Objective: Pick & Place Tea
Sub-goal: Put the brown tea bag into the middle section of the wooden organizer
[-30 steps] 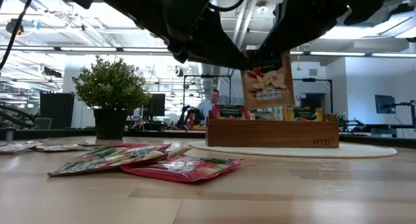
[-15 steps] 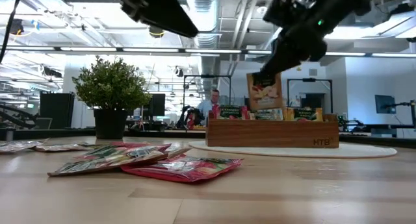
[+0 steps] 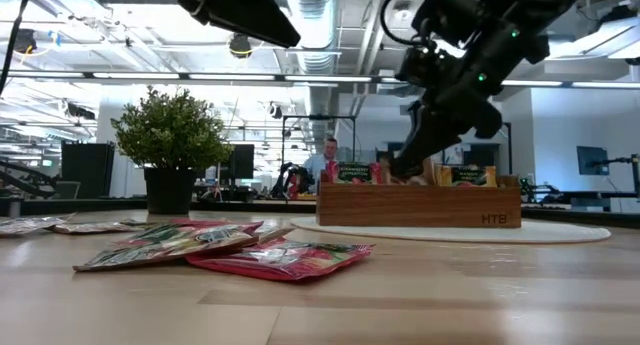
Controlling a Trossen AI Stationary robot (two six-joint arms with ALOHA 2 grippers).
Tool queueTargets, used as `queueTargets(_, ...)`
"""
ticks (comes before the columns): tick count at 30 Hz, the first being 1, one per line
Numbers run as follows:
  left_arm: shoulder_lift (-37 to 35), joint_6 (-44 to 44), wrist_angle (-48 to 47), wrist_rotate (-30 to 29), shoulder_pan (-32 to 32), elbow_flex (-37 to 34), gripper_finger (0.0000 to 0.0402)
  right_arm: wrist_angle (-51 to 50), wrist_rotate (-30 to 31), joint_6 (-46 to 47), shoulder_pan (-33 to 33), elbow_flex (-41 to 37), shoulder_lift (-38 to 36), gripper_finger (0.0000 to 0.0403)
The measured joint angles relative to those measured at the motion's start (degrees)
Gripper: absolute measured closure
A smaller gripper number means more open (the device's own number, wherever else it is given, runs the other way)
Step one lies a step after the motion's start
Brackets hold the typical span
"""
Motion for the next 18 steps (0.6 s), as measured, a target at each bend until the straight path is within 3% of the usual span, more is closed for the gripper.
queueTargets(10,0.0,-0.1,-0.1,0.0,0.0,0.0,0.0296,0.4,6.0,0.5,-0.4,0.1,-0.4,0.0383)
queueTargets(15,0.0,-0.1,-0.3,0.0,0.0,0.0,0.0296,-0.5,6.6,1.5,-0.3,0.1,-0.5,0.0313)
queueTargets(18,0.0,-0.1,-0.3,0.0,0.0,0.0,0.0296,-2.1,11.5,1.5,0.3,0.2,-0.5,0.0263)
